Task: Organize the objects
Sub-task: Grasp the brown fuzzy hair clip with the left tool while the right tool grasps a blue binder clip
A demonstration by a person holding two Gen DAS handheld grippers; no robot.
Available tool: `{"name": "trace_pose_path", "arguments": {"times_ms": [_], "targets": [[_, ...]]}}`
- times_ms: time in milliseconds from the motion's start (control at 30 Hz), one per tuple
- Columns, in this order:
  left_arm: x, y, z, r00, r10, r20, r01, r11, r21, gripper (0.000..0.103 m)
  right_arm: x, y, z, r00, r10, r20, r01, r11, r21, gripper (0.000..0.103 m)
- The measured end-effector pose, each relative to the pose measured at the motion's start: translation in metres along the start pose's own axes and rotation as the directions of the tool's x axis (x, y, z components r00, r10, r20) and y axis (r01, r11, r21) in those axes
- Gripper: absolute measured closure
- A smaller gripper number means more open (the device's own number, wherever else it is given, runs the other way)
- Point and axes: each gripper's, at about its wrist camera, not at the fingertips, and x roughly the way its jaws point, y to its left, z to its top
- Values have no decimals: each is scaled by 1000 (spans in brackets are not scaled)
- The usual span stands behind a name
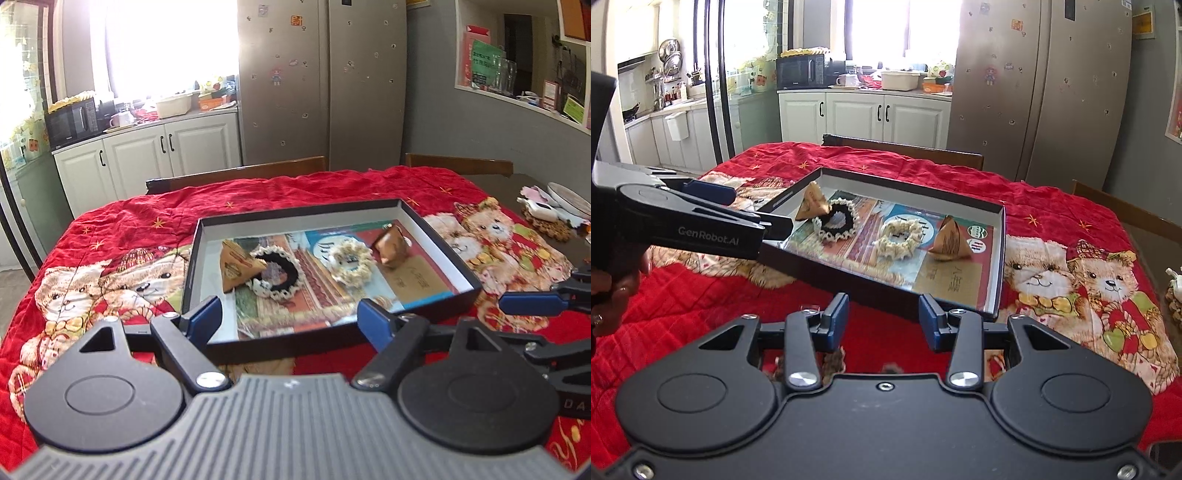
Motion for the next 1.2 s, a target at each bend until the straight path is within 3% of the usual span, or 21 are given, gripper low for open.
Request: {"name": "trace_pose_path", "arguments": {"times_ms": [367,700,933,1200], "targets": [[-26,-4,-32,998,-57,-39,57,998,-9,15,-26,5,-34,1000,22,-6,-22,1000,13,63],[-40,-16,-75,980,-160,-116,157,987,-30,15,-27,15,-75,998,42,-45,-42,999,4,63],[-36,-29,-89,972,-187,-140,186,982,-23,14,-27,15,-91,995,74,-70,-75,997,-1,63],[-25,-31,-96,973,-175,-149,171,984,-42,16,-9,15,-95,993,85,-83,-84,996,10,64]]}}
